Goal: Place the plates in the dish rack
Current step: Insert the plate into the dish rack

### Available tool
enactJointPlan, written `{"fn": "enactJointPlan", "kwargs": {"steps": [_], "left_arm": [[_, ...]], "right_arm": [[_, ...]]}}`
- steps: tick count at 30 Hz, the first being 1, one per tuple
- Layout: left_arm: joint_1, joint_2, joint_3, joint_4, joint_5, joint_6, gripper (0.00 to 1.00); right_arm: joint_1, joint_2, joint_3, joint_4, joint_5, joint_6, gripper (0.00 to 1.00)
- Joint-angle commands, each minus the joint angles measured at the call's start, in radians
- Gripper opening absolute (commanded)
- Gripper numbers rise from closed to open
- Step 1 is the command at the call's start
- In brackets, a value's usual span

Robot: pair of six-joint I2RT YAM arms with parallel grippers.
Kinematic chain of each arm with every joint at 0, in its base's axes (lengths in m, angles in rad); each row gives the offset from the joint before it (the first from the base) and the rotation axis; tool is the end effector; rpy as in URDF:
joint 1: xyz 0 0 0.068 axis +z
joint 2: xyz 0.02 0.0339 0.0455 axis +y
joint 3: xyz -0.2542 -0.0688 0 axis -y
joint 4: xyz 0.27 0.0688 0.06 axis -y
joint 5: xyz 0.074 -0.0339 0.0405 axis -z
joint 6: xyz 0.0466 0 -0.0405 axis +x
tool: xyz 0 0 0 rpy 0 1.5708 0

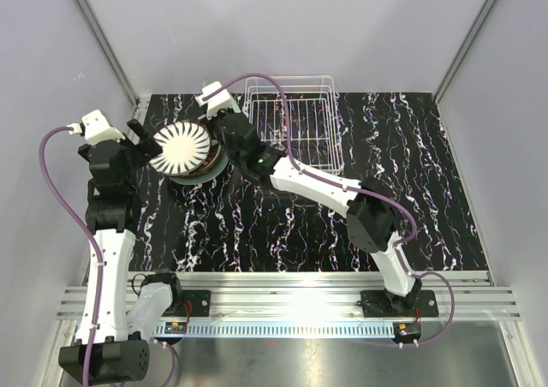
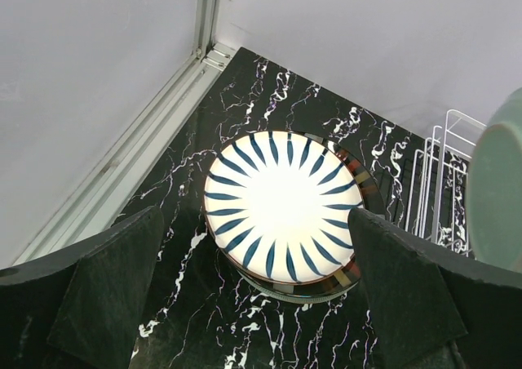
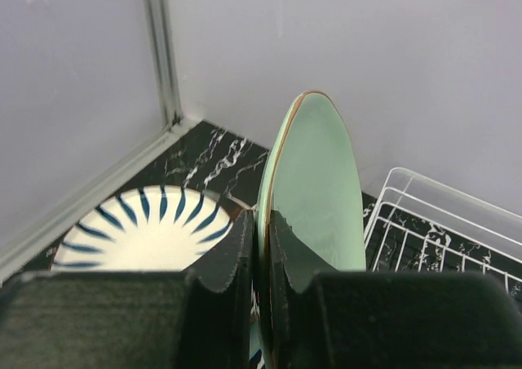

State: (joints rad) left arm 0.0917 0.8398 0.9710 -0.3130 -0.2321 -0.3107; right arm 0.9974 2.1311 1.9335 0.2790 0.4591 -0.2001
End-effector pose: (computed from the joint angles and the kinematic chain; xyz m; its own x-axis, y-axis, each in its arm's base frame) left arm 0.2256 0.0315 0.3760 -0.0753 -0.3057 -0.9491 -0.3544 0.8979 -0.2611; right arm 0.3141 0.4483 0.3441 0.1453 -0.1035 -0.9840 -0.4945 0.8538 -0.1628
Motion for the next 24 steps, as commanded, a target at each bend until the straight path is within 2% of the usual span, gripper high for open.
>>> {"fn": "enactJointPlan", "kwargs": {"steps": [1, 10, 24], "left_arm": [[-0.010, 0.004, 0.003, 0.032, 0.004, 0.005, 0.99], [-0.024, 0.013, 0.005, 0.029, 0.023, 0.004, 0.99], [-0.050, 0.024, 0.008, 0.028, 0.019, 0.012, 0.99]], "right_arm": [[-0.003, -0.137, 0.006, 0.285, 0.108, 0.022, 0.00], [-0.002, -0.138, -0.036, 0.364, 0.207, 0.100, 0.00], [-0.014, -0.129, -0.128, 0.445, 0.230, 0.186, 0.00]]}}
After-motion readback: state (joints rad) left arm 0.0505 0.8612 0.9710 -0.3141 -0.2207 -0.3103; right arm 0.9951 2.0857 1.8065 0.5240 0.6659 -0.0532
